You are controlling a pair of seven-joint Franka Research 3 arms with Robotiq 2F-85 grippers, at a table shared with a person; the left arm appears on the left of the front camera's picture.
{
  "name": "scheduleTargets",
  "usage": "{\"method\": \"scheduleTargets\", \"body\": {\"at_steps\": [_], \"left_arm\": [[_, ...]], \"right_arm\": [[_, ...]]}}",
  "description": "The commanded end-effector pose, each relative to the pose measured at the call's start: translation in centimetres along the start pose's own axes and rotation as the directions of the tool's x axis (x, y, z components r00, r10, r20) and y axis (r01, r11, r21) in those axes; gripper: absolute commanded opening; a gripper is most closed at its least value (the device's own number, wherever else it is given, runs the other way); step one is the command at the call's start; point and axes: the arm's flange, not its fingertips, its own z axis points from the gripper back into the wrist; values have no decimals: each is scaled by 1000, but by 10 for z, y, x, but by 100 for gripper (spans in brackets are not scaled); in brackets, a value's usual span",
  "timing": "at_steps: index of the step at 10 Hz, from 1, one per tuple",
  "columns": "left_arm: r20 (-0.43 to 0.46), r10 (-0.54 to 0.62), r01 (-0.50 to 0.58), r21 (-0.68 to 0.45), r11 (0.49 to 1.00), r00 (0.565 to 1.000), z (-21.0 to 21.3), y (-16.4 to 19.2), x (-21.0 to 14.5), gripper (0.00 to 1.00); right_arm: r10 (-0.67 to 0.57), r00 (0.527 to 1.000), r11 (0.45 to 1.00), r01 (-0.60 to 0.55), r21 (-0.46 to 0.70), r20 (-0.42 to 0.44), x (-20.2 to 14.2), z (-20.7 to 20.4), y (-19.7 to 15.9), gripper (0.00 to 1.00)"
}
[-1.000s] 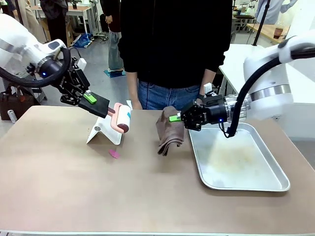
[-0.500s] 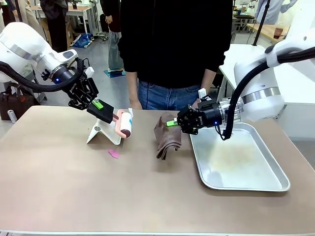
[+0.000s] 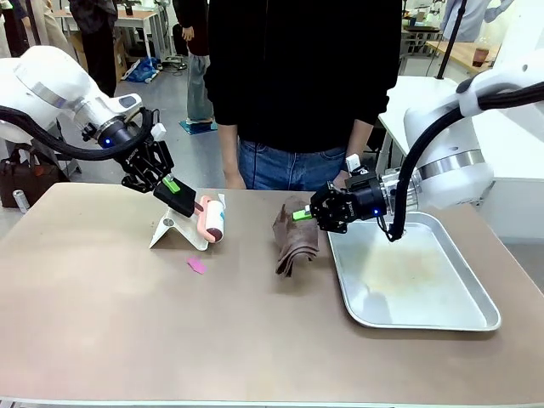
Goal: Clean the surface of the table.
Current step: Return the Lint Roller and towel to their original positions.
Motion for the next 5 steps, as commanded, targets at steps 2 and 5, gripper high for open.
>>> {"method": "scheduleTargets", "body": {"at_steps": [2, 5], "left_arm": [[17, 22, -22, 35, 999, 1000, 8, -4, 4, 22], [12, 37, -37, 54, 998, 999, 7, 2, 7, 22]], "right_arm": [[-14, 1000, 1000, 14, -11, -12, 8, -3, 4, 10], [-31, 999, 998, 30, -63, -15, 11, -12, 1, 10]]}}
